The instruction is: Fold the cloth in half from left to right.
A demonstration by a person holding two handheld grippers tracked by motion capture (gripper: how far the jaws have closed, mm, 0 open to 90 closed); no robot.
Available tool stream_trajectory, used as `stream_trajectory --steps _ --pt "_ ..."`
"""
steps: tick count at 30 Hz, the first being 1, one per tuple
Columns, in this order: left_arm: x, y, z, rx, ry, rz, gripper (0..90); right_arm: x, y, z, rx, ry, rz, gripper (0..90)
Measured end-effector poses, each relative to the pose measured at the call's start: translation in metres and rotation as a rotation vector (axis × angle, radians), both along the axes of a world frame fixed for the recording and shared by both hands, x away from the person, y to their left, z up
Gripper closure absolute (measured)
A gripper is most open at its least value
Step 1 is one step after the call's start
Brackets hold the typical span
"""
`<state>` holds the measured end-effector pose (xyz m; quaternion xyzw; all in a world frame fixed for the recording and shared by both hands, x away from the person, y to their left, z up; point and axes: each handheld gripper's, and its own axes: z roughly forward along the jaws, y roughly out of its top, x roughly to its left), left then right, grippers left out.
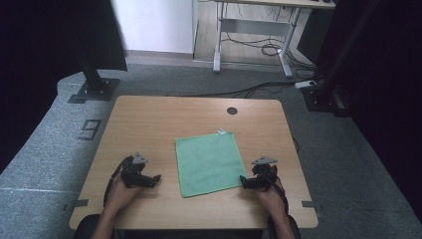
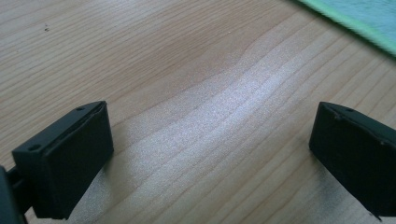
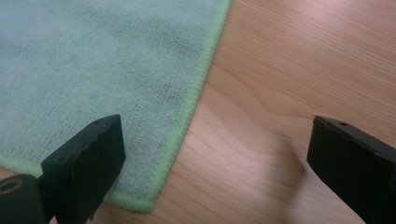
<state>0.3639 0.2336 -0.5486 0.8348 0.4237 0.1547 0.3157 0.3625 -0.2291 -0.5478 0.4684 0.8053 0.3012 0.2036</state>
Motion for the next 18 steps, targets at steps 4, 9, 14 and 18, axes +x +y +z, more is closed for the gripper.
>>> stream_trajectory --steps 4,9,14,18 --pt "0.000 0.000 0.000 0.000 0.000 0.000 0.0 0.003 -0.014 0.000 -0.003 -0.007 -0.051 4.7" --pt "0.000 0.000 0.000 0.000 0.000 0.000 0.0 0.006 -0.024 -0.002 0.017 -0.001 -0.085 4.1" --pt "0.001 -0.001 0.001 0.007 0.009 -0.007 0.0 0.007 -0.026 -0.003 0.041 0.005 -0.086 4.2" --pt "0.009 -0.003 0.005 0.019 0.037 -0.020 0.5 0.007 -0.029 -0.006 0.066 0.000 -0.089 2.2"
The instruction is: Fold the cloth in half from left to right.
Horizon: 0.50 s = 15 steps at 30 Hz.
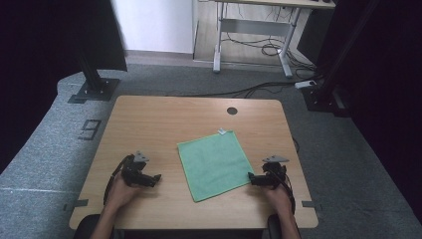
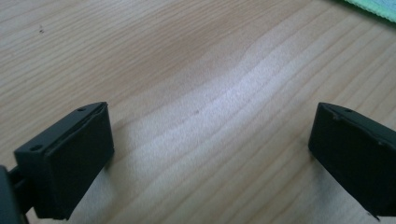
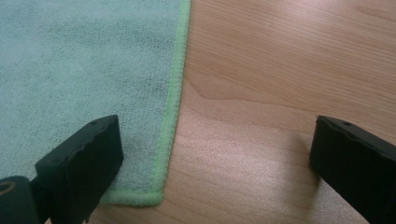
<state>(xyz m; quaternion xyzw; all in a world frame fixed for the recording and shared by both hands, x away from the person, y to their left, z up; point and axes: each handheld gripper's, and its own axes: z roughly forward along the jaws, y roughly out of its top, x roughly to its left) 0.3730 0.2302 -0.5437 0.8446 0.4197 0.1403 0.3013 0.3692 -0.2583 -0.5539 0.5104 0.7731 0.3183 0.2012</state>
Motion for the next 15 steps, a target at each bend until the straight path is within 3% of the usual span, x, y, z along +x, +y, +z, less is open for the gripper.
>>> stream_trajectory --steps 6,15 --pt "0.015 -0.009 0.010 -0.058 -0.029 -0.002 3.9 0.000 -0.001 -0.003 0.011 -0.022 0.008 0.0" --pt "0.052 -0.027 0.025 -0.096 -0.050 -0.003 4.0 -0.001 -0.001 -0.003 0.013 -0.025 0.006 0.0"
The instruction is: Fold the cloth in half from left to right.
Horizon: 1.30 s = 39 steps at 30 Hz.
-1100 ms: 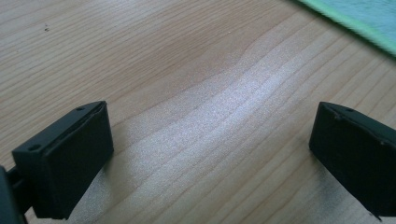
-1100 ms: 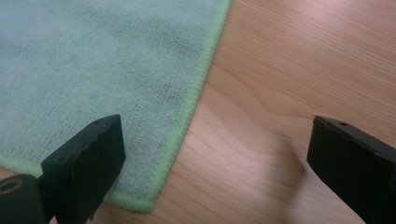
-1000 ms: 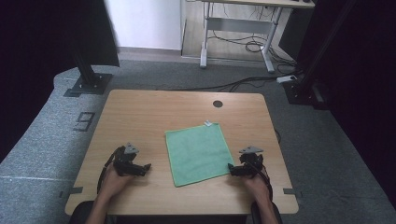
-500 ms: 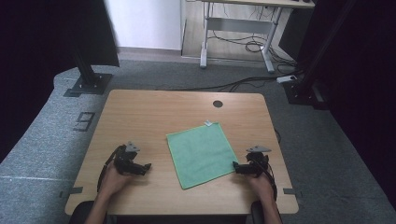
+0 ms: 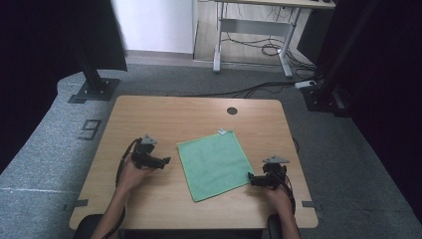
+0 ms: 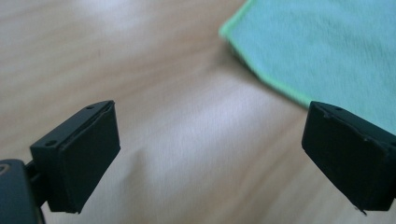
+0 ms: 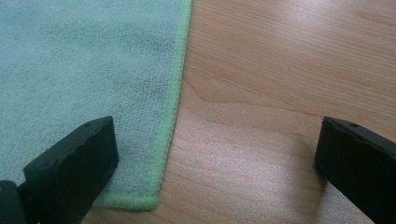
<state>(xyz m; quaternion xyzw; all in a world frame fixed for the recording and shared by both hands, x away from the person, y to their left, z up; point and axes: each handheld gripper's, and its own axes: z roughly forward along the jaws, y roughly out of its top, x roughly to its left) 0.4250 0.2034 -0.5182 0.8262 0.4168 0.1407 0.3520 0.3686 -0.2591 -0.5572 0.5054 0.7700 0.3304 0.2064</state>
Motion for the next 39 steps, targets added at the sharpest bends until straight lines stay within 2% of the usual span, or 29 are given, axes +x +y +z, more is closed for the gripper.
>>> stream_trajectory --steps 9,10,11,16,21,24,30,33,39 --pt "0.035 -0.026 0.006 0.021 -0.022 0.007 5.5 0.000 0.000 0.000 0.000 0.000 0.000 0.0" --pt "0.035 -0.026 0.006 0.021 -0.022 0.007 5.5 0.000 0.000 0.000 0.000 0.000 0.000 0.0" --pt "0.042 -0.032 0.005 0.031 -0.021 0.006 5.5 0.000 0.000 0.000 0.000 0.000 0.000 0.0" --pt "0.055 -0.041 -0.003 0.046 -0.016 0.013 5.5 0.000 0.000 0.000 0.000 0.000 0.000 0.0" --pt "0.066 -0.041 -0.011 0.042 -0.009 0.054 5.6 0.000 0.000 0.000 0.000 0.000 0.000 0.0" --pt "0.070 -0.040 -0.016 0.043 0.007 0.068 5.5 0.000 0.000 0.000 0.000 0.000 0.000 0.0" --pt "0.075 -0.041 -0.026 0.100 0.010 0.089 5.5 0.000 0.000 0.000 0.000 0.000 0.000 0.0" --pt "0.074 -0.037 -0.030 0.062 0.005 0.092 4.2 0.000 0.000 0.000 0.000 0.000 0.000 0.0" --pt "0.074 -0.038 -0.030 0.063 0.006 0.106 3.1 0.000 0.000 0.000 0.000 0.000 0.001 0.0"
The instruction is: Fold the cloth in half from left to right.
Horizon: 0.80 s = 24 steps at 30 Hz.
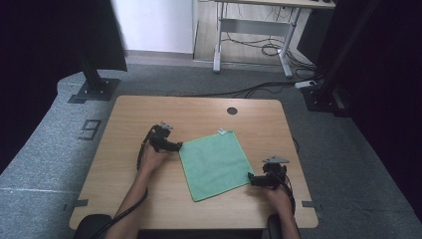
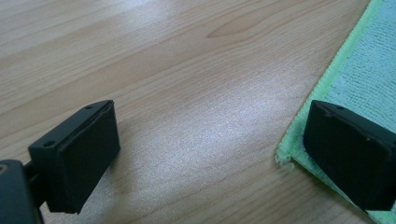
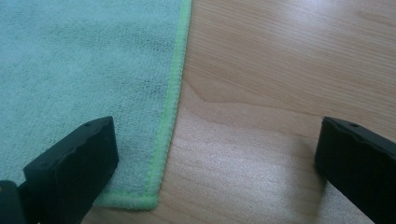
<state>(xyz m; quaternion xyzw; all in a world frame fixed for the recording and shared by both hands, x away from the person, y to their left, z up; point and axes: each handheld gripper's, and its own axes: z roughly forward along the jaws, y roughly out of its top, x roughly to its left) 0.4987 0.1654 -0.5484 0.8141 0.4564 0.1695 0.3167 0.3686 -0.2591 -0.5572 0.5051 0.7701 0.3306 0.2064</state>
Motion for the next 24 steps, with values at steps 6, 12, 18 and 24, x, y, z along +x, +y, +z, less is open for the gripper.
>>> stream_trajectory --steps 6,12,18,24 --pt "0.000 0.000 0.000 0.000 0.001 0.003 2.7 0.000 0.000 0.001 0.003 0.008 0.009 0.0" --pt "0.000 0.000 0.000 0.000 0.002 0.003 2.6 -0.001 0.007 0.008 0.004 -0.007 0.051 0.1" --pt "0.001 0.000 0.000 0.000 0.001 0.003 2.4 -0.004 0.018 0.020 0.009 -0.030 0.108 1.4" --pt "0.001 0.000 0.000 0.000 0.001 0.002 2.4 -0.009 0.038 0.025 0.047 -0.004 0.202 4.4"
